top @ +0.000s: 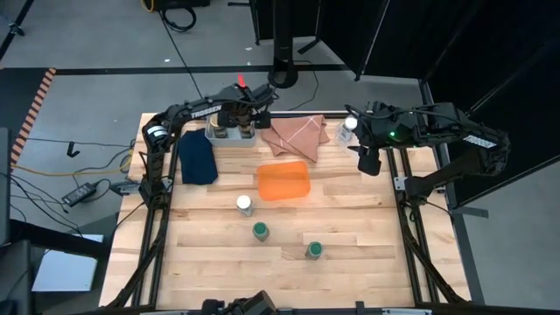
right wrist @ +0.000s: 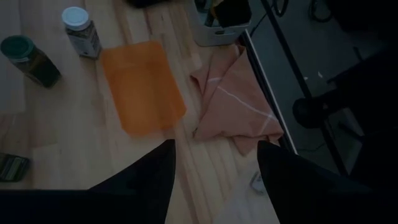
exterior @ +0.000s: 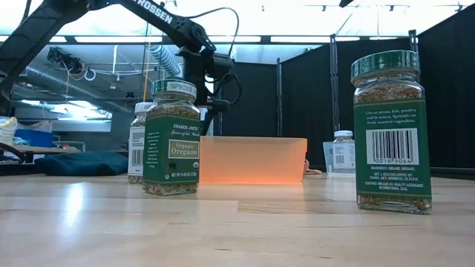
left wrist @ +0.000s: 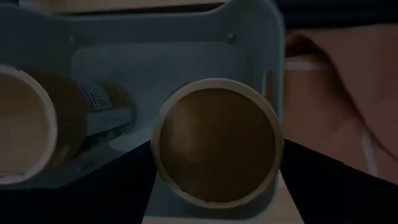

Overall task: Sort spices by type
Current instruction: Put the gold seasoning bottle into the gray bin, then put the green seasoning bottle into the orange bin

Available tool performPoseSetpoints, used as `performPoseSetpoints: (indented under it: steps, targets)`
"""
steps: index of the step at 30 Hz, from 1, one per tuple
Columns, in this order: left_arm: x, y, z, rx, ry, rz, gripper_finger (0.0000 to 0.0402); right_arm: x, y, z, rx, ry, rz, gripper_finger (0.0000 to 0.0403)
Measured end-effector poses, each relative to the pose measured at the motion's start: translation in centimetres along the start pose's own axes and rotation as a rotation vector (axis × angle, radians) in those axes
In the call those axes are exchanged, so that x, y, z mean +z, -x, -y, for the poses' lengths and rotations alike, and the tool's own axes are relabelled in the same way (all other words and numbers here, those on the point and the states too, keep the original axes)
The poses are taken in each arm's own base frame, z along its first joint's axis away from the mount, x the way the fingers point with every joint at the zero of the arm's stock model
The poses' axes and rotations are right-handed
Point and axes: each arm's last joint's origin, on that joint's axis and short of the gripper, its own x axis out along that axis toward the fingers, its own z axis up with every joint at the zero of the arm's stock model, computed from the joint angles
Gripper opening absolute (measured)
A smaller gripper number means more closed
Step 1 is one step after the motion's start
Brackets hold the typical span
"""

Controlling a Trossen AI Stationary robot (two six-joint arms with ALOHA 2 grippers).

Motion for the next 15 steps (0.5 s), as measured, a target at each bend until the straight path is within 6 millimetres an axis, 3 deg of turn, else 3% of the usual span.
performPoseSetpoints:
  steps: [7, 15]
  targets:
    - [1.4, 2.7, -0.1, -0.015, -0.037, 0.044, 0.0328, 0.0, 0.0, 0.0, 0.001, 0.0, 0.0, 0.0234]
    - [2.4, 7.4, -0.7, -0.021, -0.247, 0.054, 0.0328, 0.0, 0.0, 0.0, 0.0, 0.0, 0.001, 0.0234]
